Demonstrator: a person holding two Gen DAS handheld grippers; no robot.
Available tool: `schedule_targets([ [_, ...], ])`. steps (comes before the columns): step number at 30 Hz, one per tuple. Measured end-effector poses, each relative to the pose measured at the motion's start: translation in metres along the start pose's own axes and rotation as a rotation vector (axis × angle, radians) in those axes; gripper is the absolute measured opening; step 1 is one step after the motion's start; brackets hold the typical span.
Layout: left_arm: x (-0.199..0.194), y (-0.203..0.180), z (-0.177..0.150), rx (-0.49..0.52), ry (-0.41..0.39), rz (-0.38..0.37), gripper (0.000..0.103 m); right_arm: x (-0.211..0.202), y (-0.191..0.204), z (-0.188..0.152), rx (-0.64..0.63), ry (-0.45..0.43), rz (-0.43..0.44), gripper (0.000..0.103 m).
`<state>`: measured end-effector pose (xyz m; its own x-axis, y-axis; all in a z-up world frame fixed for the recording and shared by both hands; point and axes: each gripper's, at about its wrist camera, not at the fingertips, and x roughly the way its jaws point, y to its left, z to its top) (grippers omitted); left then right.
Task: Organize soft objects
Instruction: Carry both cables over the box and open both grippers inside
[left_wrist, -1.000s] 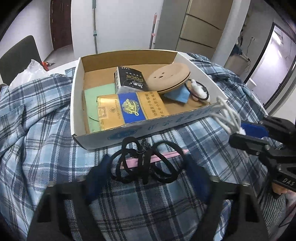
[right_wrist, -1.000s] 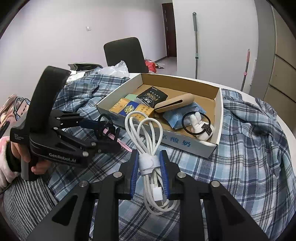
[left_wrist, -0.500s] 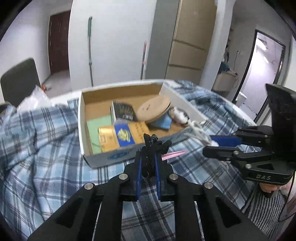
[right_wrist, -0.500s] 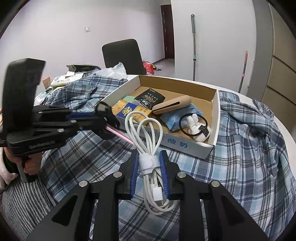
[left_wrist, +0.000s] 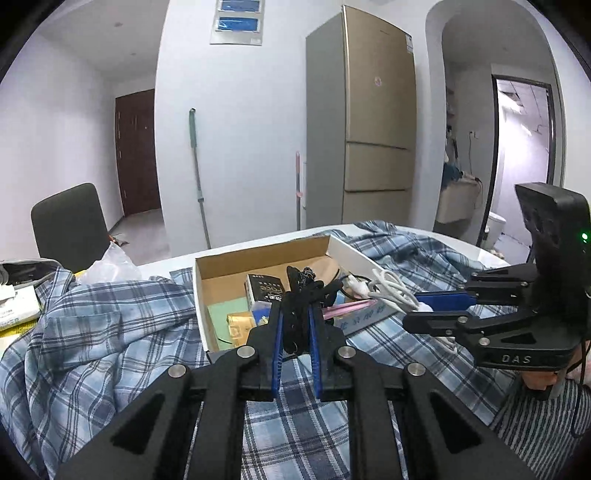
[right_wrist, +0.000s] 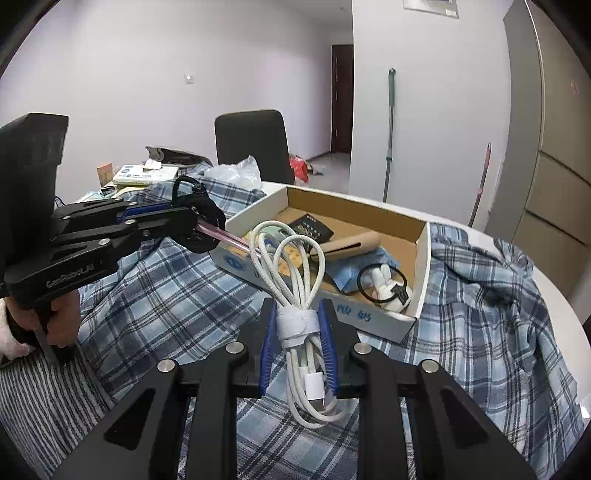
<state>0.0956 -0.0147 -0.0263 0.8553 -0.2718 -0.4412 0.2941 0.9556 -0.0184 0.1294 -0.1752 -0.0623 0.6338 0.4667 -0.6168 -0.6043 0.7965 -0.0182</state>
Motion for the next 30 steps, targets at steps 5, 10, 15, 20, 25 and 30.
schedule_targets([
  [5,-0.007,0.004,0.000,-0.013,-0.032,0.012,0.013,-0.007,-0.002,0.001,0.014,-0.036,-0.043,0.022],
  [10,-0.022,0.007,0.014,-0.035,-0.095,0.082,0.013,-0.010,-0.013,0.013,0.066,-0.070,-0.086,0.022],
  [15,-0.037,0.003,0.046,0.005,-0.166,0.107,0.013,-0.018,-0.015,0.039,0.046,-0.151,-0.142,0.022],
  [20,-0.029,0.003,0.070,0.018,-0.228,0.114,0.013,-0.010,-0.025,0.069,0.062,-0.215,-0.194,0.022],
  [25,0.001,0.010,0.077,0.012,-0.270,0.120,0.013,0.010,-0.040,0.080,0.103,-0.273,-0.261,0.022],
  [30,0.038,0.022,0.066,0.004,-0.286,0.129,0.013,0.033,-0.051,0.077,0.122,-0.314,-0.296,0.022],
])
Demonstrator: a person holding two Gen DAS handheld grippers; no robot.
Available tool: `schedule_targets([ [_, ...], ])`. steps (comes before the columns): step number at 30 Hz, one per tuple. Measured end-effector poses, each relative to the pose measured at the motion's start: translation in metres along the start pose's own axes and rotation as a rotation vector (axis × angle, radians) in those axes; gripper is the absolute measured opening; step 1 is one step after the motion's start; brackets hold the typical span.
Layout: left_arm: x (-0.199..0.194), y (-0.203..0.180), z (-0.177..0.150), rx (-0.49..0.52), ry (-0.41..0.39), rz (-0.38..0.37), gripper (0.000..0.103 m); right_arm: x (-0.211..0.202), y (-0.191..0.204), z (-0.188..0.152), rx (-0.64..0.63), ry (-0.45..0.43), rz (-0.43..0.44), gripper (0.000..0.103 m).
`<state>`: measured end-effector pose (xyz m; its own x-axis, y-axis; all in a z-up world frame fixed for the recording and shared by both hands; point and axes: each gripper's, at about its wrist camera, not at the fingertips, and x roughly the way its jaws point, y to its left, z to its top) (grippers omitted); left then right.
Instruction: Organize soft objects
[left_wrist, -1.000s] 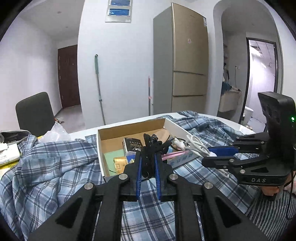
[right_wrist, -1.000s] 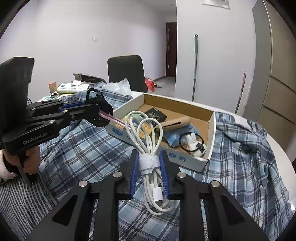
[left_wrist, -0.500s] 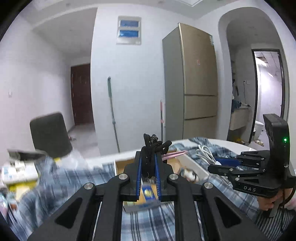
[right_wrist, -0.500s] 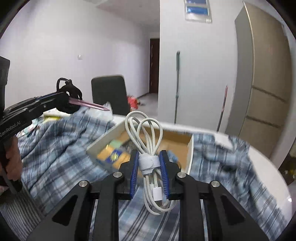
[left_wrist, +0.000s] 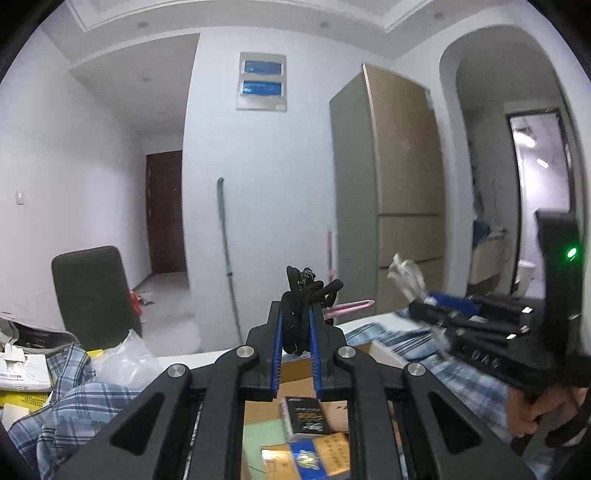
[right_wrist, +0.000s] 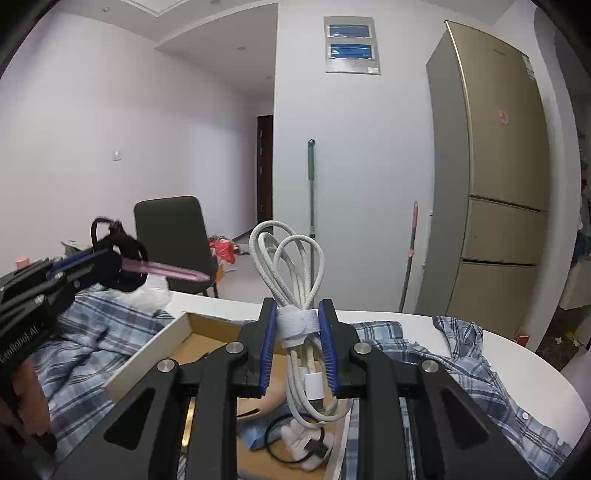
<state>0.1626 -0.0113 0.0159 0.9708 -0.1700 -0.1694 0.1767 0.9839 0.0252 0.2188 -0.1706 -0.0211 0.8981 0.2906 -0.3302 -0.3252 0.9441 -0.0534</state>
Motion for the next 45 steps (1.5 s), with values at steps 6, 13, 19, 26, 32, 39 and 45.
schedule_targets([
  [6,0.029,0.006,-0.024,-0.013,0.041,0.032,0.013,0.019,-0.001,-0.017,-0.010,0.032,0.012,0.022],
  [13,0.043,0.008,-0.051,-0.012,0.093,0.038,0.013,0.027,-0.003,-0.029,-0.006,0.066,0.022,0.022],
  [19,0.045,0.014,-0.054,-0.045,0.107,0.035,0.013,0.027,0.002,-0.033,-0.022,0.064,0.039,0.022],
  [26,0.046,0.017,-0.054,-0.053,0.113,0.038,0.040,0.029,0.005,-0.034,-0.036,0.071,0.037,0.047],
  [32,0.042,0.020,-0.053,-0.067,0.088,0.081,0.080,0.026,0.005,-0.035,-0.031,0.055,0.034,0.063],
  [39,0.043,0.020,-0.054,-0.065,0.095,0.087,0.080,0.025,0.004,-0.034,-0.026,0.046,0.033,0.063],
  [45,0.027,0.012,-0.035,-0.047,0.041,0.092,0.080,0.007,0.003,-0.017,-0.001,-0.008,0.042,0.063],
])
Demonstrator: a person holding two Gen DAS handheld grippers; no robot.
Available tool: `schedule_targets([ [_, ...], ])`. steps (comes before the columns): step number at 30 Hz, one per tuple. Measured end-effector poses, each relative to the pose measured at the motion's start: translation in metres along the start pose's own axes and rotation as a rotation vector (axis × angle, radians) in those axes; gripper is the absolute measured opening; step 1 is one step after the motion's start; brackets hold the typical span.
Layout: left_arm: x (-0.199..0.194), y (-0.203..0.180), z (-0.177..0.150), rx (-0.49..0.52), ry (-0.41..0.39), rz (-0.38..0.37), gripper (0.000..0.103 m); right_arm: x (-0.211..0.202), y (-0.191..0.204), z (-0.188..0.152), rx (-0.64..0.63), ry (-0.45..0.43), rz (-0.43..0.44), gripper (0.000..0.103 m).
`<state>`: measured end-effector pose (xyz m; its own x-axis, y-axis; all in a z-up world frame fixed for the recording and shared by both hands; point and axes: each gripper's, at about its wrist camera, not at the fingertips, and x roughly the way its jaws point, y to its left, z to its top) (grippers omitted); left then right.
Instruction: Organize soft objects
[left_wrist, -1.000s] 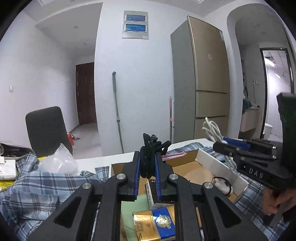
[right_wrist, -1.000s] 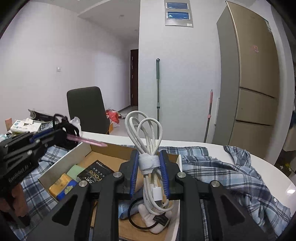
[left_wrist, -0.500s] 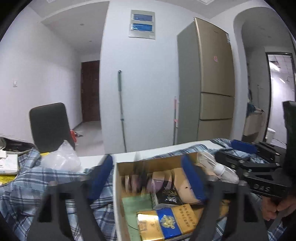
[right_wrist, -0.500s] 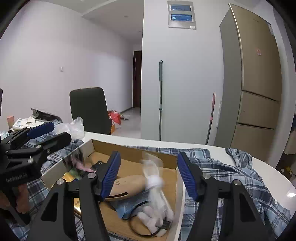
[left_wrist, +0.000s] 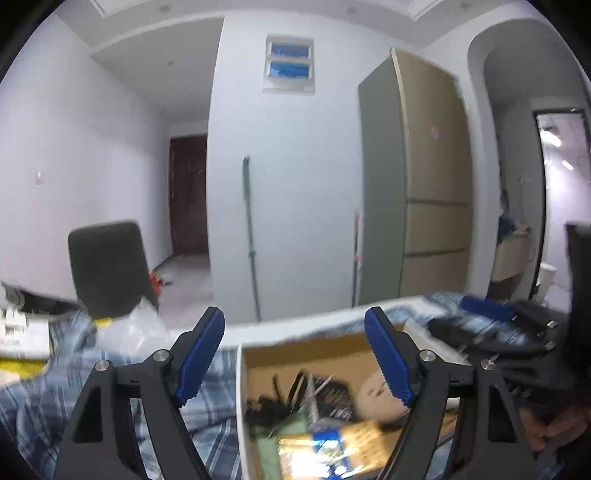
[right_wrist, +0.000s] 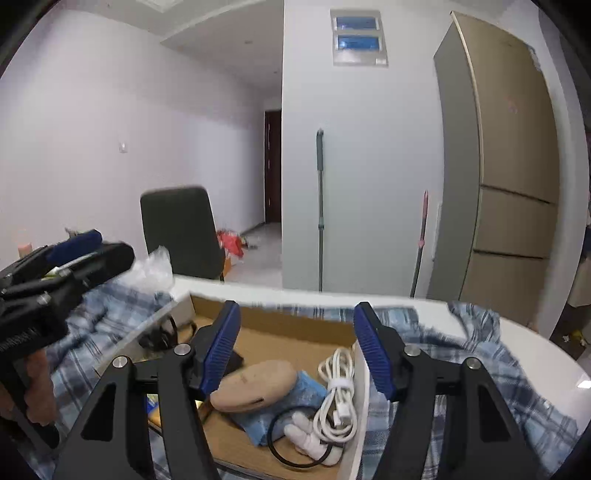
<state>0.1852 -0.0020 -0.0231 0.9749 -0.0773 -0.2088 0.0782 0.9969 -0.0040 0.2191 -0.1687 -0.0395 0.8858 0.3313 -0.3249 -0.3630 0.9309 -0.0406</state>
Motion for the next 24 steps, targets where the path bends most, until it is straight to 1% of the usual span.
schedule_targets([
  [3,-0.025,-0.005,0.024,0.000,-0.080,-0.011,0.080,-0.022,-0.002,0.021,-0.001,-0.067,0.006,0.063],
  [4,-0.031,-0.007,0.031,0.003,-0.096,-0.013,0.080,-0.032,-0.001,0.028,-0.003,-0.098,0.012,0.065],
  [5,-0.037,-0.009,0.038,0.007,-0.109,-0.006,0.080,-0.044,-0.001,0.035,-0.006,-0.135,0.021,0.073],
  [7,-0.053,-0.013,0.053,0.010,-0.132,-0.005,0.080,-0.067,0.003,0.046,-0.022,-0.194,0.014,0.082],
  [9,-0.069,-0.019,0.063,0.026,-0.142,0.036,0.080,-0.090,0.007,0.056,-0.034,-0.238,0.018,0.082],
  [10,-0.077,-0.021,0.064,0.030,-0.153,0.026,0.080,-0.101,0.009,0.059,-0.038,-0.252,0.025,0.083],
  [11,-0.086,-0.023,0.065,0.032,-0.167,0.022,0.080,-0.111,0.011,0.062,-0.045,-0.258,0.030,0.084],
  [12,-0.098,-0.027,0.066,0.033,-0.181,0.041,0.080,-0.119,0.013,0.064,-0.056,-0.253,0.038,0.085],
  [14,-0.112,-0.028,0.067,0.030,-0.185,0.029,0.080,-0.136,0.014,0.064,-0.052,-0.245,0.060,0.094],
  [15,-0.123,-0.029,0.066,0.033,-0.183,0.027,0.083,-0.143,0.014,0.063,-0.041,-0.248,0.054,0.097],
  [16,-0.131,-0.030,0.065,0.035,-0.187,0.030,0.087,-0.150,0.014,0.060,-0.026,-0.248,0.055,0.103],
  [18,-0.151,-0.031,0.063,0.037,-0.202,0.032,0.088,-0.157,0.014,0.057,-0.012,-0.227,0.067,0.103],
  [20,-0.165,-0.031,0.060,0.035,-0.209,0.031,0.088,-0.163,0.018,0.053,-0.016,-0.199,0.027,0.103],
  [24,-0.190,-0.033,0.052,0.028,-0.204,0.023,0.093,-0.177,0.020,0.040,-0.018,-0.207,0.030,0.103],
])
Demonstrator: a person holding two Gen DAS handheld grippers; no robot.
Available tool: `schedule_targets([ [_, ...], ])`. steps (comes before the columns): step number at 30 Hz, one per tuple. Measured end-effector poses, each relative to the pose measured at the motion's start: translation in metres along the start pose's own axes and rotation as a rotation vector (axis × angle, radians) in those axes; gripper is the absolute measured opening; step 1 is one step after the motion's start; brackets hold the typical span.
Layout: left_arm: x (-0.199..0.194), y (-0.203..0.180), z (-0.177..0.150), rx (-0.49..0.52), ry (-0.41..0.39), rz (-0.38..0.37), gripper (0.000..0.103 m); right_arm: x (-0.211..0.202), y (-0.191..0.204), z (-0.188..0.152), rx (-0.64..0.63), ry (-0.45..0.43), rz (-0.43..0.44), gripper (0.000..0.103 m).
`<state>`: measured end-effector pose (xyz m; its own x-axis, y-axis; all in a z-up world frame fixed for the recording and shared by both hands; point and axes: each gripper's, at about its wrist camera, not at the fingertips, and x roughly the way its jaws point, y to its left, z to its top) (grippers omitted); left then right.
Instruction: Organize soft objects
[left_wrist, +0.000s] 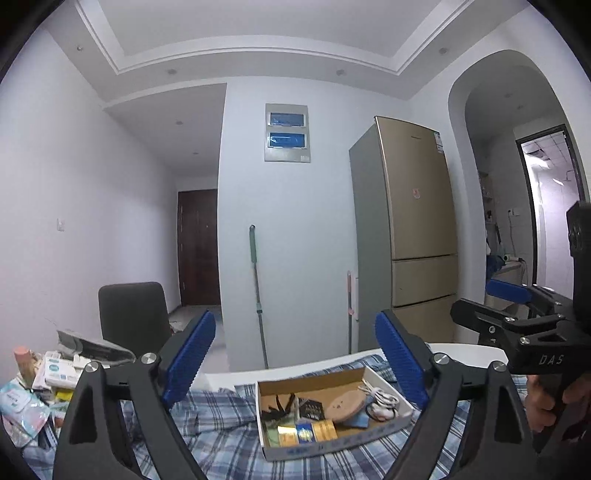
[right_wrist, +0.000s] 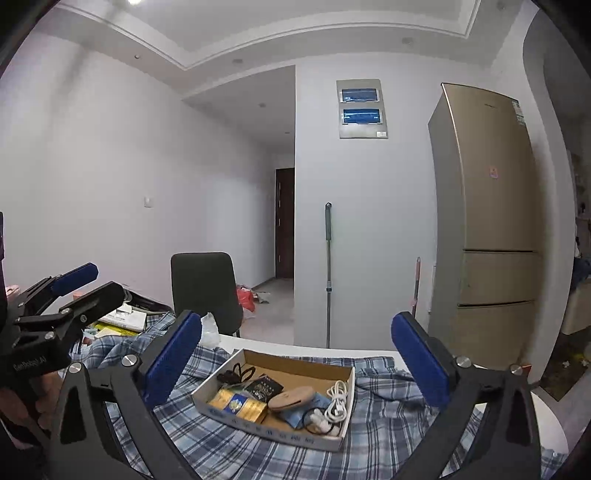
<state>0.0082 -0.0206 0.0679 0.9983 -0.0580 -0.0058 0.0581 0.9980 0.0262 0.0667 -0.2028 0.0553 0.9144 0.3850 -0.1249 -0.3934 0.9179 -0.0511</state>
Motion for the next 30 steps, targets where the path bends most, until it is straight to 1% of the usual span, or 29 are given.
schedule_targets([
  [2,-0.007,-0.001,-0.002,-0.012,0.006,-0.005,0.101,-0.008,0.005,-0.007,-0.027,-0.006,-0.014,0.103],
  [3,-0.011,-0.001,-0.004,-0.020,0.006,-0.005,0.103,-0.012,0.009,-0.010,-0.042,-0.012,-0.015,0.103],
  [6,-0.022,0.002,-0.014,-0.039,0.003,0.007,0.103,-0.020,0.015,-0.020,-0.056,-0.012,0.000,0.103],
  [11,-0.025,0.009,-0.036,-0.041,0.048,0.015,0.103,-0.025,0.016,-0.040,-0.044,-0.024,0.020,0.103],
  [12,-0.025,0.009,-0.040,-0.036,0.054,0.021,0.103,-0.025,0.017,-0.043,-0.043,-0.026,0.021,0.103],
  [14,-0.023,0.010,-0.048,-0.032,0.062,0.029,0.103,-0.028,0.019,-0.051,-0.049,-0.043,-0.006,0.103],
  [15,-0.022,0.009,-0.053,-0.032,0.075,0.036,0.103,-0.028,0.020,-0.054,-0.047,-0.045,0.000,0.103],
  [16,-0.020,0.008,-0.056,-0.026,0.084,0.036,0.103,-0.027,0.021,-0.057,-0.047,-0.037,0.009,0.103],
  [19,-0.017,0.002,-0.064,0.007,0.089,0.045,0.103,-0.021,0.021,-0.067,-0.053,-0.006,-0.002,0.103],
  [21,-0.015,0.001,-0.069,0.012,0.096,0.038,0.103,-0.018,0.021,-0.071,-0.051,0.013,0.009,0.103],
  [23,-0.015,0.001,-0.071,0.017,0.099,0.047,0.103,-0.016,0.021,-0.074,-0.051,0.027,0.005,0.103],
  [26,-0.013,0.000,-0.074,0.024,0.103,0.054,0.103,-0.015,0.019,-0.075,-0.042,0.035,-0.003,0.103],
  [30,-0.013,0.004,-0.075,0.002,0.105,0.061,0.103,-0.016,0.017,-0.075,-0.034,0.035,0.001,0.103],
])
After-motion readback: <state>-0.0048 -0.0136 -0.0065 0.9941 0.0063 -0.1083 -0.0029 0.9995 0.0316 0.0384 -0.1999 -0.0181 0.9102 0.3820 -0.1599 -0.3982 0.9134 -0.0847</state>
